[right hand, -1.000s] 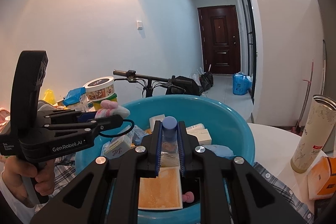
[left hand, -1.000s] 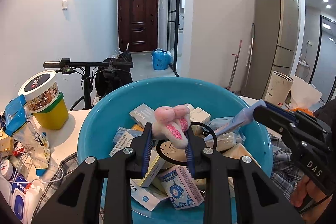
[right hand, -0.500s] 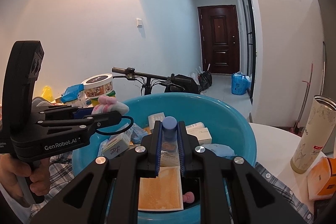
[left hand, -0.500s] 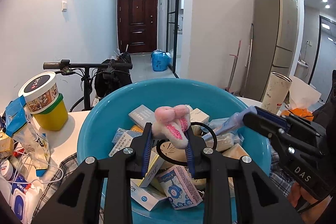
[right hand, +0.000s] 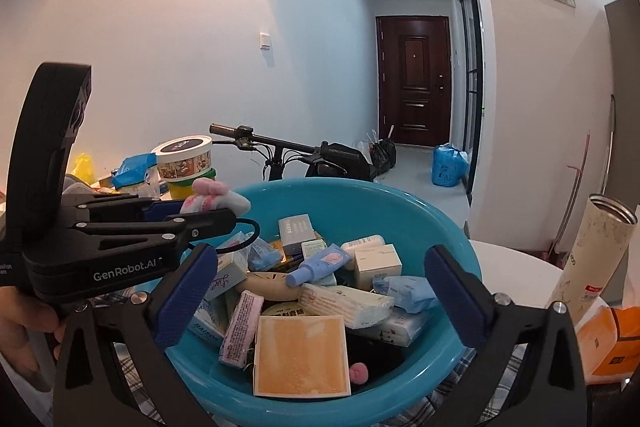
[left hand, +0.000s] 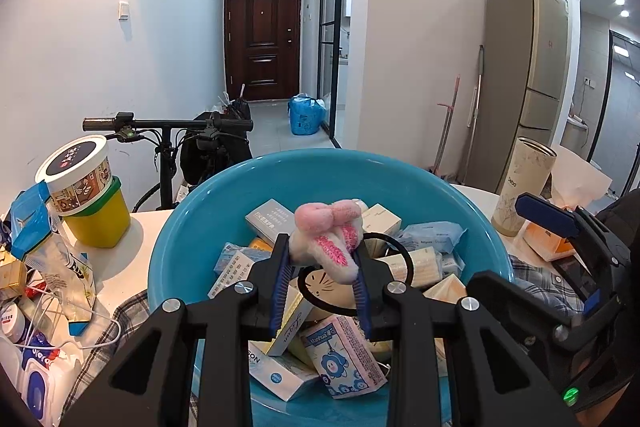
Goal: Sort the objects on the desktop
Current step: 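Open the right tool to drop the light-blue tube into the basin, then hold the pink rabbit puff above the basin with the left tool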
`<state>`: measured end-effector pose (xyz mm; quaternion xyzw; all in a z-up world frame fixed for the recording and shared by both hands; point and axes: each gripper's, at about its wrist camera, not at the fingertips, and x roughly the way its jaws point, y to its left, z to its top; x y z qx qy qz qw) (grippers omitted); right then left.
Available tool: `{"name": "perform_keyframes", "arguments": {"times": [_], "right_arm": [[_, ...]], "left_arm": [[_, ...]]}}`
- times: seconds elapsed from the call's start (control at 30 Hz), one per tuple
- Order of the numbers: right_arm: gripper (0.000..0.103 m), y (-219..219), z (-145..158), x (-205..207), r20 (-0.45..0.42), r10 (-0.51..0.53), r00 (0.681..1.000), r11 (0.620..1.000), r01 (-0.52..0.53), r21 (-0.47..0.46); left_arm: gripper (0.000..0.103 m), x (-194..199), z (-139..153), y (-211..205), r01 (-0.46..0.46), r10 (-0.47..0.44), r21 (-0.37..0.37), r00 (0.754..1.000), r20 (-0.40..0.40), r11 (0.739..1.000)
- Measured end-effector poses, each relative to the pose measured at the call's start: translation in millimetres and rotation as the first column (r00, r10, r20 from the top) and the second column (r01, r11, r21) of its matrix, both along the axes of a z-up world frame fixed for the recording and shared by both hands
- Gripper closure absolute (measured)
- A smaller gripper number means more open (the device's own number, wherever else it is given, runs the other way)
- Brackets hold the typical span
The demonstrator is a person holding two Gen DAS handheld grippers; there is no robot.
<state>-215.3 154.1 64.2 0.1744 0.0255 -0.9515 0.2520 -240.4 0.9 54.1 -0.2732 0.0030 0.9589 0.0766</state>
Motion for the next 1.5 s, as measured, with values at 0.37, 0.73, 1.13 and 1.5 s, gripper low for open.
{"name": "perform_keyframes", "arguments": {"times": [0.37, 0.73, 1.13, 1.5], "right_arm": [[0.000, 11.5, -1.3, -4.8, 0.016, -0.023, 1.000, 0.999, 0.023, -0.030], [0.000, 7.9, -3.5, -2.4, 0.018, -0.018, 1.000, 1.000, 0.019, -0.019], [0.000, 7.2, -2.7, -2.4, 0.025, -0.018, 1.000, 1.000, 0.019, -0.018], [0.000, 7.3, -3.2, -2.5, 0.028, -0.016, 0.999, 1.000, 0.016, -0.017]], "left_arm": [[0.072, -1.1, -1.6, 0.9, 0.001, -0.001, -0.003, 1.000, 0.003, 1.000], [0.072, -0.7, -2.6, 1.1, 0.004, -0.004, -0.002, 1.000, 0.004, 1.000], [0.072, -0.3, -2.0, 1.3, 0.000, 0.000, -0.003, 1.000, 0.005, 1.000], [0.072, -0.8, -1.9, 1.0, -0.002, 0.002, -0.003, 1.000, 0.007, 1.000]]}}
